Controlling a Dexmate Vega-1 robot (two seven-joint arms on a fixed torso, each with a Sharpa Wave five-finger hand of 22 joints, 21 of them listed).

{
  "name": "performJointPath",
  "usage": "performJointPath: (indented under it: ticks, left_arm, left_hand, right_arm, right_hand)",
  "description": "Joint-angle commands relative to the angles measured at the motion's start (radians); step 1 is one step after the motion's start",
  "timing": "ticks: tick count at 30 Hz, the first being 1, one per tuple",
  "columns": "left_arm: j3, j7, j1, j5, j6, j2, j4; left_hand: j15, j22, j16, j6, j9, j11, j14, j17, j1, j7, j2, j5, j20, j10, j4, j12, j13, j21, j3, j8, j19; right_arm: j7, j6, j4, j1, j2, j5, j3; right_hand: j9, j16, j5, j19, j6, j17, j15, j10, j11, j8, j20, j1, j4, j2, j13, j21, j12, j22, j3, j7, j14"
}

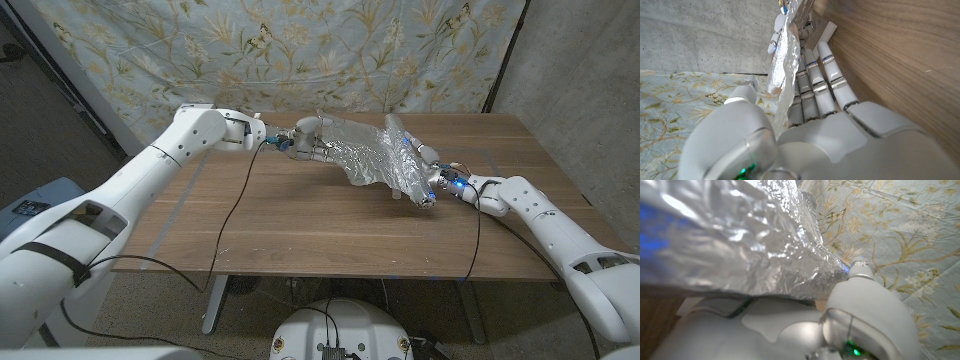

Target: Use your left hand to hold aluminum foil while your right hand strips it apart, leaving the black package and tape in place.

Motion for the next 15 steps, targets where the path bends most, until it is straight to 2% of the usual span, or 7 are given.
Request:
performJointPath:
  ticks: [1, 7, 12, 13, 15]
  left_arm:
    - [0.013, -0.002, -0.017, 0.012, 0.028, -0.053, 0.053]
    - [0.013, 0.012, -0.017, 0.009, 0.035, -0.080, 0.071]
    - [-0.009, 0.064, 0.000, -0.007, 0.039, -0.101, 0.072]
    - [-0.014, 0.078, 0.003, -0.010, 0.038, -0.106, 0.074]
    - [-0.016, 0.085, 0.004, -0.010, 0.035, -0.111, 0.078]
  left_hand:
    - [0.001, 0.001, 0.008, 0.007, 0.003, 0.001, 0.008, 0.007, 0.017, 0.002, 0.001, 0.007, -0.002, 0.006, -0.008, 0.004, 0.005, 0.005, 0.003, 0.006, 0.008]
    - [-0.009, 0.001, 0.023, 0.018, 0.004, 0.003, 0.025, 0.013, 0.041, -0.003, 0.009, 0.011, -0.002, 0.012, -0.018, -0.003, -0.002, 0.010, 0.008, 0.011, 0.023]
    - [-0.047, 0.003, 0.066, 0.100, -0.001, -0.027, 0.101, 0.015, 0.088, -0.009, 0.010, 0.018, -0.026, 0.108, -0.029, 0.008, -0.017, 0.026, 0.014, 0.040, 0.062]
    - [-0.054, 0.003, 0.072, 0.115, -0.004, -0.042, 0.112, 0.015, 0.095, -0.013, 0.010, 0.020, -0.033, 0.133, -0.029, 0.013, -0.019, 0.030, 0.015, 0.043, 0.071]
    - [-0.073, 0.003, 0.090, 0.123, -0.009, -0.051, 0.142, 0.019, 0.122, -0.018, 0.019, 0.023, -0.041, 0.164, -0.032, 0.021, -0.018, 0.037, 0.023, 0.042, 0.085]
  right_arm:
    - [0.006, 0.006, -0.003, 0.006, -0.003, -0.001, -0.008]
    - [0.013, 0.007, 0.003, 0.012, -0.002, -0.004, -0.012]
    - [0.009, 0.008, 0.001, 0.010, -0.003, -0.004, -0.011]
    - [0.009, 0.006, 0.004, 0.012, -0.003, -0.004, -0.012]
    - [0.010, 0.006, 0.009, 0.015, -0.003, -0.006, -0.013]
  right_hand:
    - [0.003, -0.003, 0.008, 0.001, 0.000, 0.004, -0.002, -0.004, 0.000, 0.006, 0.002, 0.001, -0.001, 0.010, 0.002, -0.001, -0.002, 0.005, -0.004, 0.064, 0.002]
    - [0.003, -0.004, 0.008, 0.002, 0.001, 0.006, -0.002, -0.004, -0.002, 0.007, 0.001, 0.004, -0.002, 0.015, 0.003, -0.002, -0.002, 0.005, -0.004, 0.064, 0.001]
    - [0.003, -0.004, 0.008, 0.002, 0.001, 0.007, -0.002, -0.003, -0.002, 0.007, 0.001, 0.005, -0.002, 0.017, 0.004, -0.003, -0.002, 0.005, -0.004, 0.064, 0.001]
    - [0.003, -0.004, 0.008, 0.002, 0.002, 0.007, -0.003, -0.002, -0.002, 0.007, 0.001, 0.005, -0.002, 0.018, 0.004, -0.003, -0.002, 0.005, -0.004, 0.064, 0.001]
    - [0.003, -0.004, 0.008, 0.002, 0.002, 0.008, -0.003, -0.002, -0.001, 0.007, 0.001, 0.006, -0.002, 0.019, 0.004, -0.004, -0.002, 0.005, -0.004, 0.064, 0.001]
